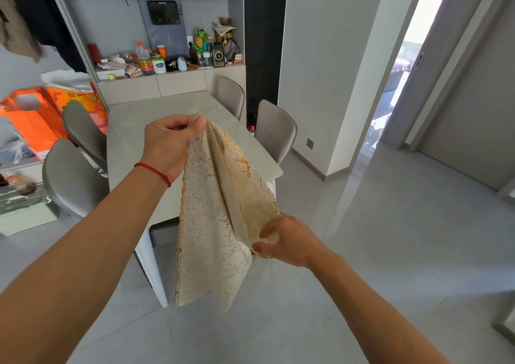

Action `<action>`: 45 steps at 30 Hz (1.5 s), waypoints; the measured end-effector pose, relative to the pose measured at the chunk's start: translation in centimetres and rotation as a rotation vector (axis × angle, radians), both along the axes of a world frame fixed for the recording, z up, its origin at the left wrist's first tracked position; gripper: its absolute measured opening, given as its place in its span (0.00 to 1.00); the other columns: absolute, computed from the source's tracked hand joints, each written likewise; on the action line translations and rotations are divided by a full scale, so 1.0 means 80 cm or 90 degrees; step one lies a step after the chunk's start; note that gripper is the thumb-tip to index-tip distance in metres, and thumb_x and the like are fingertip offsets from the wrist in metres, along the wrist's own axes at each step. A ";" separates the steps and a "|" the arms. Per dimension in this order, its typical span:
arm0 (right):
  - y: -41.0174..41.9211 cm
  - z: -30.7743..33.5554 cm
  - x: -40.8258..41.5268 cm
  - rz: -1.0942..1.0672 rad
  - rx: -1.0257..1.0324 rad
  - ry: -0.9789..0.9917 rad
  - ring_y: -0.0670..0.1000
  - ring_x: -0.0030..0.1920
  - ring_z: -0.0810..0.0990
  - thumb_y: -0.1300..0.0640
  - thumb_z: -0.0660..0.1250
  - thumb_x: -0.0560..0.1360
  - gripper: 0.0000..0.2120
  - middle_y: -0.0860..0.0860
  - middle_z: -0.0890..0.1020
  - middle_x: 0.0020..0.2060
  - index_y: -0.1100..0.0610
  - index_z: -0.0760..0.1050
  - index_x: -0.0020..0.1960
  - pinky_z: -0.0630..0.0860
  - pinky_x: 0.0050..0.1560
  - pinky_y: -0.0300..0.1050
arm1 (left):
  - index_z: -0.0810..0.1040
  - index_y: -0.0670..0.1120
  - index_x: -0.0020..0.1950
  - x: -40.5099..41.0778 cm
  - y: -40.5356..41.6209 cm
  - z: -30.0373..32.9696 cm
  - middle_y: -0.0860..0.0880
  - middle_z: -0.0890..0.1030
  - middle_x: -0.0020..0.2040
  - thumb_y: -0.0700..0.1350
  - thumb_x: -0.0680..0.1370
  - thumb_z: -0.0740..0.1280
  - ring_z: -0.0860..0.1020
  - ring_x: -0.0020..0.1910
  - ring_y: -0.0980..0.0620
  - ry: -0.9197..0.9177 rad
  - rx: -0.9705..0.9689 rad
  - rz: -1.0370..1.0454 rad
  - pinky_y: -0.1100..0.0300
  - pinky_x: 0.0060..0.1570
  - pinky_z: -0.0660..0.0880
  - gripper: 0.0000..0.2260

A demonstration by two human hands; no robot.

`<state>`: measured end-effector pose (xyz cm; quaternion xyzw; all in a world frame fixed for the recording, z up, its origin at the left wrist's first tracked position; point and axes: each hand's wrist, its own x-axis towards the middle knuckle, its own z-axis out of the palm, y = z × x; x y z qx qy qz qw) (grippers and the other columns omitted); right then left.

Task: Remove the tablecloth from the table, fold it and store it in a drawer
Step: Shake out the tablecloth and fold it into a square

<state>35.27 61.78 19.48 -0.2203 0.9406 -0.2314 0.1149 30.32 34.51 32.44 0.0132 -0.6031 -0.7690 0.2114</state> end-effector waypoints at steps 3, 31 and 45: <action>-0.004 0.004 0.004 -0.018 -0.037 -0.031 0.47 0.60 0.74 0.20 0.64 0.62 0.35 0.41 0.75 0.63 0.44 0.83 0.56 0.76 0.60 0.47 | 0.87 0.47 0.40 -0.001 -0.001 -0.001 0.47 0.87 0.41 0.45 0.64 0.81 0.84 0.47 0.46 0.001 -0.014 0.014 0.53 0.56 0.81 0.08; -0.014 0.013 0.034 -0.084 0.142 0.045 0.52 0.43 0.79 0.49 0.62 0.80 0.12 0.49 0.75 0.44 0.55 0.80 0.55 0.76 0.40 0.46 | 0.87 0.50 0.39 0.001 0.021 -0.013 0.50 0.87 0.39 0.43 0.69 0.82 0.85 0.44 0.50 0.025 -0.073 0.144 0.58 0.49 0.82 0.05; 0.075 0.046 0.014 0.196 0.071 0.615 0.57 0.49 0.80 0.62 0.72 0.78 0.04 0.55 0.82 0.56 0.59 0.82 0.44 0.77 0.43 0.52 | 0.86 0.46 0.45 0.000 -0.041 -0.048 0.47 0.85 0.43 0.44 0.68 0.82 0.84 0.45 0.50 -0.036 -0.032 0.171 0.55 0.54 0.82 0.09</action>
